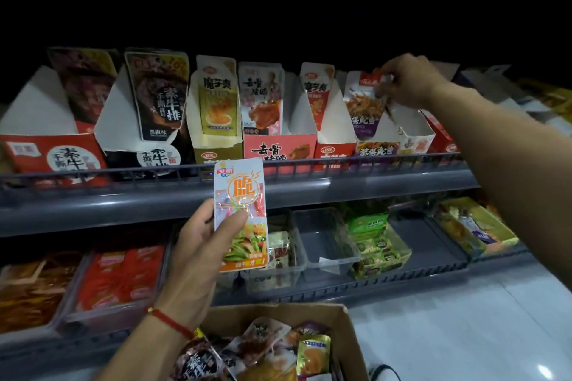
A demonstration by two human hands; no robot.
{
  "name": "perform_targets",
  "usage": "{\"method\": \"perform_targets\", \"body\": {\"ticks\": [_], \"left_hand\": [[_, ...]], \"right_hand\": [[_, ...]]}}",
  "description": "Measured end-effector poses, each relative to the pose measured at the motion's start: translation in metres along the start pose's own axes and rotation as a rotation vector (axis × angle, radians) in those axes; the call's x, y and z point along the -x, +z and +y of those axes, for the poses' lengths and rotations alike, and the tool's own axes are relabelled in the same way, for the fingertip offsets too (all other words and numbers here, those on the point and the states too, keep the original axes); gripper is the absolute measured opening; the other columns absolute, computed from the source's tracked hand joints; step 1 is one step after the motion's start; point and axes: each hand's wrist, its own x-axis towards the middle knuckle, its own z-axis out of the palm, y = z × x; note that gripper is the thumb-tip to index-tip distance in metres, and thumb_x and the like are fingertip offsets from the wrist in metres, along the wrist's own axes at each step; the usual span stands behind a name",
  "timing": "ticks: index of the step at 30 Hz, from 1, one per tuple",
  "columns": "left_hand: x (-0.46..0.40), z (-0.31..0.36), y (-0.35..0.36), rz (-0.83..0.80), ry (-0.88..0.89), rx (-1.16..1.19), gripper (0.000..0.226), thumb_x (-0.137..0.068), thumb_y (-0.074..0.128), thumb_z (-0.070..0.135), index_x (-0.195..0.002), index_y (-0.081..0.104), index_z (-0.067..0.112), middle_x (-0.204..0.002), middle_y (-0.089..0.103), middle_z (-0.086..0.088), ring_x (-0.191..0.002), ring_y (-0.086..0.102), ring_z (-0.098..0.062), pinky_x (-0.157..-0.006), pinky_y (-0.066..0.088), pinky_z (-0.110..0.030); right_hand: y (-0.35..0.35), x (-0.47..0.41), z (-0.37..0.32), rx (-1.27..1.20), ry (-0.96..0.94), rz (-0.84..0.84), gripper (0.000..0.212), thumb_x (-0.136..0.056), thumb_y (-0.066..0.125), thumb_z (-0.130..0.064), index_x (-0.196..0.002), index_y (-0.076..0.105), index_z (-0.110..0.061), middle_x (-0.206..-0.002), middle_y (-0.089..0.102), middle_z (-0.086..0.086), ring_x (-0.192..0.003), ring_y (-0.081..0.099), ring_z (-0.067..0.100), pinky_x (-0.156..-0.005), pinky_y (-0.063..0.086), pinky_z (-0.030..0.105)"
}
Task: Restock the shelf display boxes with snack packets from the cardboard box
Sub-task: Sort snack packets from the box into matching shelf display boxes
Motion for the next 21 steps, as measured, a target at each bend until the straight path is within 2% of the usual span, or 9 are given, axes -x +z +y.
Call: {"method": "perform_targets", "body": {"ticks": [2,3,6,10,13,17,21], "left_hand": [[0.001,-0.002,-0.001,-0.009,0.002,-0.008,0.040,-0.085,0.078,0.025,-0.124,0.069,0.020,-0.117,0.076,-0.009,-0.107,0.072,-0.032,-0.094,0.053,-0.052],[0.000,-0.004,-0.001,-0.008,0.007,-0.015,0.041,-0.084,0.080,0.028,-0.123,0.070,0.021,-0.116,0.076,-0.008,-0.107,0.072,-0.031,-0.094,0.054,-0.052],[-0.001,-0.006,0.000,-0.003,0.015,-0.032,0.052,-0.072,0.078,0.044,-0.119,0.071,0.023,-0.115,0.076,-0.007,-0.106,0.073,-0.030,-0.092,0.056,-0.048],[-0.004,-0.006,-0.001,-0.017,0.017,-0.042,0.048,-0.075,0.077,0.040,-0.120,0.071,0.024,-0.114,0.077,-0.005,-0.104,0.074,-0.026,-0.090,0.056,-0.045],[-0.004,-0.005,-0.001,-0.031,0.016,-0.050,0.054,-0.069,0.077,0.047,-0.118,0.072,0.025,-0.114,0.077,-0.006,-0.103,0.074,-0.027,-0.088,0.057,-0.045],[-0.006,-0.007,0.000,-0.042,0.013,-0.052,0.053,-0.067,0.076,0.050,-0.116,0.073,0.028,-0.114,0.077,-0.006,-0.105,0.073,-0.029,-0.092,0.056,-0.049],[-0.007,-0.011,-0.002,-0.043,0.002,-0.054,0.051,-0.068,0.077,0.046,-0.116,0.072,0.030,-0.116,0.076,-0.006,-0.107,0.072,-0.030,-0.094,0.055,-0.051]], "right_hand": [[0.007,-0.011,-0.002,0.080,-0.028,-0.036,0.035,-0.098,0.064,-0.022,-0.132,0.062,-0.017,-0.131,0.063,0.015,-0.109,0.062,0.031,-0.091,0.050,0.043],[0.009,-0.015,-0.003,0.104,-0.042,-0.051,0.031,-0.099,0.062,-0.021,-0.130,0.063,-0.017,-0.127,0.064,0.014,-0.106,0.062,0.031,-0.090,0.051,0.043],[0.014,-0.025,-0.007,0.159,-0.054,-0.077,0.027,-0.100,0.059,-0.022,-0.127,0.062,-0.018,-0.122,0.064,0.011,-0.101,0.063,0.029,-0.090,0.054,0.044],[0.014,-0.039,-0.007,0.147,-0.031,-0.090,0.025,-0.096,0.063,-0.030,-0.121,0.059,-0.027,-0.121,0.064,0.009,-0.102,0.067,0.031,-0.091,0.058,0.050],[0.015,-0.049,-0.004,0.207,-0.053,-0.107,0.026,-0.095,0.065,-0.029,-0.119,0.060,-0.024,-0.117,0.064,0.010,-0.102,0.067,0.033,-0.090,0.058,0.049],[0.028,-0.055,0.001,0.286,-0.096,-0.011,0.031,-0.093,0.067,-0.034,-0.121,0.054,-0.025,-0.121,0.061,0.012,-0.108,0.063,0.035,-0.091,0.056,0.051],[0.039,-0.051,0.003,0.380,-0.182,0.190,0.030,-0.096,0.068,-0.022,-0.122,0.058,-0.013,-0.117,0.063,0.018,-0.099,0.063,0.036,-0.084,0.057,0.050]]}}
